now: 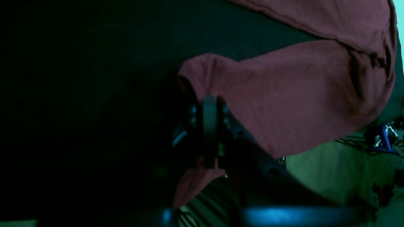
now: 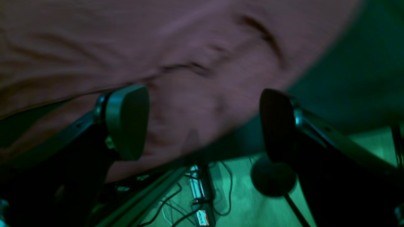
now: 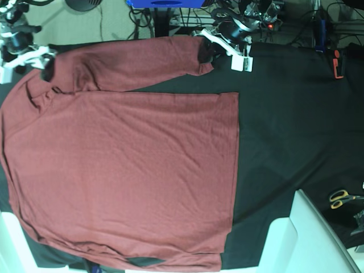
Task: Fold the T-shirt properly
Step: 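Grasp the red sleeve cuff with the left gripper and lift it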
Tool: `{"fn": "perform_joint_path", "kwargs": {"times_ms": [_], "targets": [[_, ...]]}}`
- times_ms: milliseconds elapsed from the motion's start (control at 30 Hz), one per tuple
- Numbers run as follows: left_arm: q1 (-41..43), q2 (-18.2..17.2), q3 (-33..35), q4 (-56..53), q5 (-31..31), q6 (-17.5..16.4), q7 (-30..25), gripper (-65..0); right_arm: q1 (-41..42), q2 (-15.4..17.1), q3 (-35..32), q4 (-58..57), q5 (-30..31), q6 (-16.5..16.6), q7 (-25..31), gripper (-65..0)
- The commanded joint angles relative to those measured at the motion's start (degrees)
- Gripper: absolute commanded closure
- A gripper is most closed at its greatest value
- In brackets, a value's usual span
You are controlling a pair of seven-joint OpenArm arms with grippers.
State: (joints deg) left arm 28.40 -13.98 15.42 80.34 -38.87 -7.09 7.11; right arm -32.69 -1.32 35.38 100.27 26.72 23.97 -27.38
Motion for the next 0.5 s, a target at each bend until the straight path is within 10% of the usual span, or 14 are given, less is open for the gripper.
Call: {"fn": "perform_joint_path", "kwargs": {"times_ms": [0,467], "targets": [[0.48,-0.22,0.01,0.32,0.5,0.63,1.9,0.0,0.99,0.31,1.68,-0.44,0.93,0.34,1.05,-50.7],[1.18,-0.84,0.1,5.51,0.5,0.63,2.07,0.0,11.54,3.39,8.71,-19.17,0.75,0.34,1.05,-44.7]]}}
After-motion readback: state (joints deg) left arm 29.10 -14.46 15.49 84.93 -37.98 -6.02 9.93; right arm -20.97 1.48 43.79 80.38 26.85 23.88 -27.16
